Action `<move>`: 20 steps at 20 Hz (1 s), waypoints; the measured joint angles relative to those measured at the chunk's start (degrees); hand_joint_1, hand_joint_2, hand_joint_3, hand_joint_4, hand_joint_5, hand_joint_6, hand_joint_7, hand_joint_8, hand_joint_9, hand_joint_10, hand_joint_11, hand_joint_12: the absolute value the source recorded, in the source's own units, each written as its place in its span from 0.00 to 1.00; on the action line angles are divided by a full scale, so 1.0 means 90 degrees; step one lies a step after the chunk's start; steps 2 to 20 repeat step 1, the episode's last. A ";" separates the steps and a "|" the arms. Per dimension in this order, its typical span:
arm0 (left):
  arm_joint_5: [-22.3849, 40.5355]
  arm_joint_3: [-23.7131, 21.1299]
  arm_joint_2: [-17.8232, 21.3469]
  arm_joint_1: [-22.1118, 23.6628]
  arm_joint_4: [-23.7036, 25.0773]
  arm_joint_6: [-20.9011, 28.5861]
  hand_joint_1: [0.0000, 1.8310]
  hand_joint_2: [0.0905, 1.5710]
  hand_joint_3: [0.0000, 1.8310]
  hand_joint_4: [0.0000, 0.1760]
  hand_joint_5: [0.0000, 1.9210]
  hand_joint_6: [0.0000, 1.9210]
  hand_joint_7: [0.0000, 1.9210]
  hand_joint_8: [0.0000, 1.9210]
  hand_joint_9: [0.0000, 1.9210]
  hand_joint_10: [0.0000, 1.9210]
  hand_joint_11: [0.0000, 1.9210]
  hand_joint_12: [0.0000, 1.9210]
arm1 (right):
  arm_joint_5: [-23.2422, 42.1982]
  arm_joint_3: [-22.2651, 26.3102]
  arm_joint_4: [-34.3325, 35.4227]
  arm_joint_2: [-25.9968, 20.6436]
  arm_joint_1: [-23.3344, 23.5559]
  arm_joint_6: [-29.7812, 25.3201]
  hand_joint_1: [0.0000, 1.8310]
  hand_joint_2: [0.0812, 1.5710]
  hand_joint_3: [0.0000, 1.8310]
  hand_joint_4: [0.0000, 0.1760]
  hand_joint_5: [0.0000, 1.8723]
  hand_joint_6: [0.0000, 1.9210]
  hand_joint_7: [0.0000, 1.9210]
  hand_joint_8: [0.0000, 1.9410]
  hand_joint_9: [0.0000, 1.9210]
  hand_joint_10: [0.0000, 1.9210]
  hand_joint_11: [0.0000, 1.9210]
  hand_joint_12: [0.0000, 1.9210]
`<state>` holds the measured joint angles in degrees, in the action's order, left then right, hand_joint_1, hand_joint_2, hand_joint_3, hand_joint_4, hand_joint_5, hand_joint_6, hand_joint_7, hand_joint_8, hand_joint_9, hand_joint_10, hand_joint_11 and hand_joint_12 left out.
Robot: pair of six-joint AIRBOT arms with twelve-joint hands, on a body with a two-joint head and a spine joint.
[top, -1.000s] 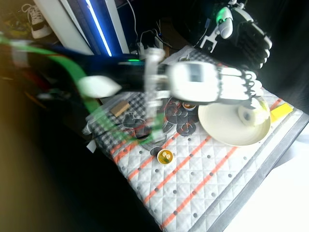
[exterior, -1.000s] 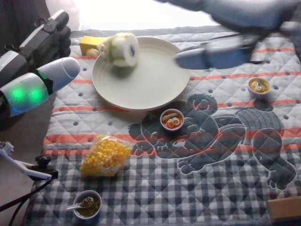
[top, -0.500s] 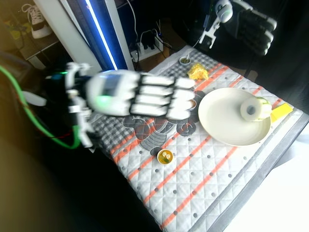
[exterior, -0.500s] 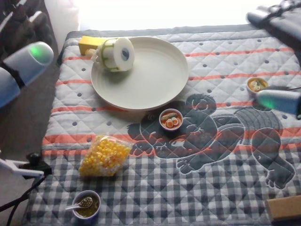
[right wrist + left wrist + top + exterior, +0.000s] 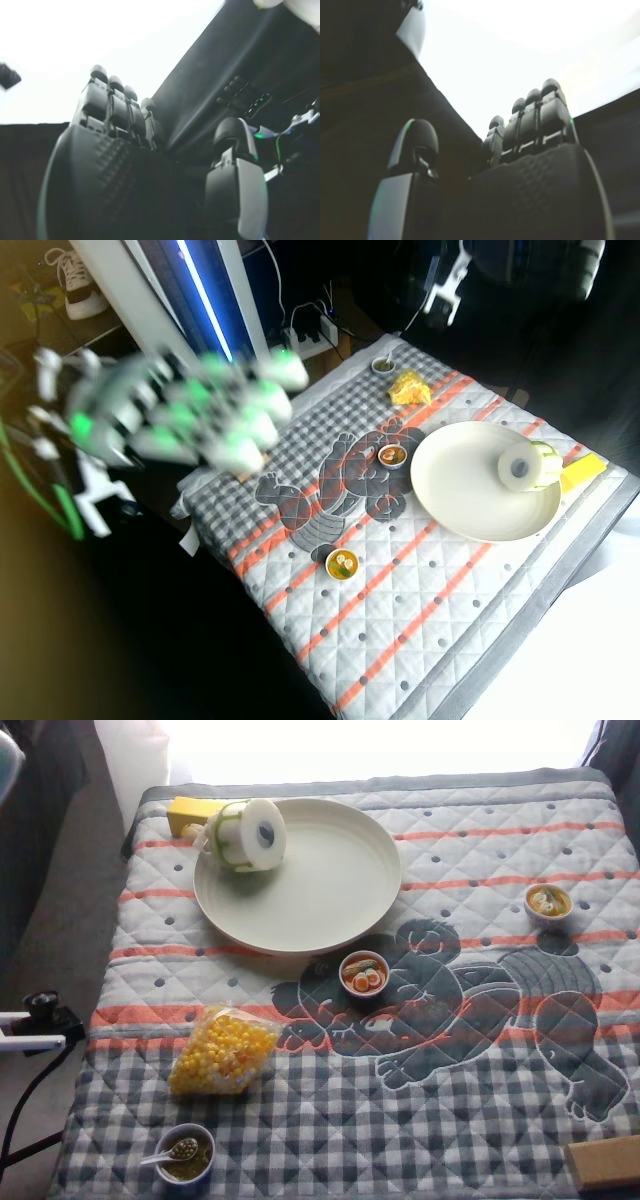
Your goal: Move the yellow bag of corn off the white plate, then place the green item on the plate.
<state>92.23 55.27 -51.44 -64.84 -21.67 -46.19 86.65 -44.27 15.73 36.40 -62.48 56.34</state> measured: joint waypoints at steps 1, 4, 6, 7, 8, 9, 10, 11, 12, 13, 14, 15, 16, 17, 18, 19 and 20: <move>-0.0007 0.0002 0.0015 0.0061 0.0090 -0.0029 0.34 0.77 0.00 1.00 0.00 0.00 0.00 0.00 0.00 0.00 0.00 0.00 | 0.0126 0.0000 0.0032 -0.0058 0.0000 0.0000 0.16 0.74 0.01 0.01 0.00 0.00 0.00 0.00 0.00 0.00 0.00 0.00; -0.0007 0.0002 0.0015 0.0061 0.0090 -0.0029 0.34 0.77 0.00 1.00 0.00 0.00 0.00 0.00 0.00 0.00 0.00 0.00 | 0.0126 0.0000 0.0032 -0.0058 0.0000 0.0000 0.16 0.74 0.01 0.01 0.00 0.00 0.00 0.00 0.00 0.00 0.00 0.00; -0.0007 0.0002 0.0015 0.0061 0.0090 -0.0029 0.34 0.77 0.00 1.00 0.00 0.00 0.00 0.00 0.00 0.00 0.00 0.00 | 0.0126 0.0000 0.0032 -0.0058 0.0000 0.0000 0.16 0.74 0.01 0.01 0.00 0.00 0.00 0.00 0.00 0.00 0.00 0.00; -0.0007 0.0002 0.0015 0.0061 0.0090 -0.0029 0.34 0.77 0.00 1.00 0.00 0.00 0.00 0.00 0.00 0.00 0.00 0.00 | 0.0126 0.0000 0.0032 -0.0058 0.0000 0.0000 0.16 0.74 0.01 0.01 0.00 0.00 0.00 0.00 0.00 0.00 0.00 0.00; -0.0007 0.0002 0.0015 0.0061 0.0090 -0.0029 0.34 0.77 0.00 1.00 0.00 0.00 0.00 0.00 0.00 0.00 0.00 0.00 | 0.0126 0.0000 0.0032 -0.0058 0.0000 0.0000 0.16 0.74 0.01 0.01 0.00 0.00 0.00 0.00 0.00 0.00 0.00 0.00; -0.0007 0.0002 0.0015 0.0061 0.0090 -0.0029 0.34 0.77 0.00 1.00 0.00 0.00 0.00 0.00 0.00 0.00 0.00 0.00 | 0.0126 0.0000 0.0032 -0.0058 0.0000 0.0000 0.16 0.74 0.01 0.01 0.00 0.00 0.00 0.00 0.00 0.00 0.00 0.00; -0.0007 0.0002 0.0015 0.0061 0.0090 -0.0029 0.34 0.77 0.00 1.00 0.00 0.00 0.00 0.00 0.00 0.00 0.00 0.00 | 0.0126 0.0000 0.0032 -0.0058 0.0000 0.0000 0.16 0.74 0.01 0.01 0.00 0.00 0.00 0.00 0.00 0.00 0.00 0.00; -0.0007 0.0002 0.0015 0.0061 0.0090 -0.0029 0.34 0.77 0.00 1.00 0.00 0.00 0.00 0.00 0.00 0.00 0.00 0.00 | 0.0126 0.0000 0.0032 -0.0058 0.0000 0.0000 0.16 0.74 0.01 0.01 0.00 0.00 0.00 0.00 0.00 0.00 0.00 0.00; -0.0007 0.0002 0.0015 0.0061 0.0090 -0.0029 0.34 0.77 0.00 1.00 0.00 0.00 0.00 0.00 0.00 0.00 0.00 0.00 | 0.0126 0.0000 0.0032 -0.0058 0.0000 0.0000 0.16 0.74 0.01 0.01 0.00 0.00 0.00 0.00 0.00 0.00 0.00 0.00; -0.0007 0.0002 0.0015 0.0061 0.0090 -0.0029 0.34 0.77 0.00 1.00 0.00 0.00 0.00 0.00 0.00 0.00 0.00 0.00 | 0.0126 0.0000 0.0032 -0.0058 0.0000 0.0000 0.16 0.74 0.01 0.01 0.00 0.00 0.00 0.00 0.00 0.00 0.00 0.00; -0.0007 0.0002 0.0015 0.0061 0.0090 -0.0029 0.34 0.77 0.00 1.00 0.00 0.00 0.00 0.00 0.00 0.00 0.00 0.00 | 0.0126 0.0000 0.0032 -0.0058 0.0000 0.0000 0.16 0.74 0.01 0.01 0.00 0.00 0.00 0.00 0.00 0.00 0.00 0.00; -0.0007 0.0002 0.0015 0.0061 0.0090 -0.0029 0.34 0.77 0.00 1.00 0.00 0.00 0.00 0.00 0.00 0.00 0.00 0.00 | 0.0126 0.0000 0.0032 -0.0058 0.0000 0.0000 0.16 0.74 0.01 0.01 0.00 0.00 0.00 0.00 0.00 0.00 0.00 0.00; -0.0007 0.0002 0.0015 0.0061 0.0090 -0.0029 0.34 0.77 0.00 1.00 0.00 0.00 0.00 0.00 0.00 0.00 0.00 0.00 | 0.0126 0.0000 0.0032 -0.0058 0.0000 0.0000 0.16 0.74 0.01 0.01 0.00 0.00 0.00 0.00 0.00 0.00 0.00 0.00; -0.0007 0.0002 0.0015 0.0061 0.0090 -0.0029 0.34 0.77 0.00 1.00 0.00 0.00 0.00 0.00 0.00 0.00 0.00 0.00 | 0.0126 0.0000 0.0032 -0.0058 0.0000 0.0000 0.16 0.74 0.01 0.01 0.00 0.00 0.00 0.00 0.00 0.00 0.00 0.00; -0.0007 0.0002 0.0015 0.0061 0.0090 -0.0029 0.34 0.77 0.00 1.00 0.00 0.00 0.00 0.00 0.00 0.00 0.00 0.00 | 0.0126 0.0000 0.0032 -0.0058 0.0000 0.0000 0.16 0.74 0.01 0.01 0.00 0.00 0.00 0.00 0.00 0.00 0.00 0.00; -0.0007 0.0002 0.0015 0.0061 0.0090 -0.0029 0.34 0.77 0.00 1.00 0.00 0.00 0.00 0.00 0.00 0.00 0.00 0.00 | 0.0126 0.0000 0.0032 -0.0058 0.0000 0.0000 0.16 0.74 0.01 0.01 0.00 0.00 0.00 0.00 0.00 0.00 0.00 0.00; -0.0007 0.0002 0.0015 0.0061 0.0090 -0.0029 0.34 0.77 0.00 1.00 0.00 0.00 0.00 0.00 0.00 0.00 0.00 0.00 | 0.0126 0.0000 0.0032 -0.0058 0.0000 0.0000 0.16 0.74 0.01 0.01 0.00 0.00 0.00 0.00 0.00 0.00 0.00 0.00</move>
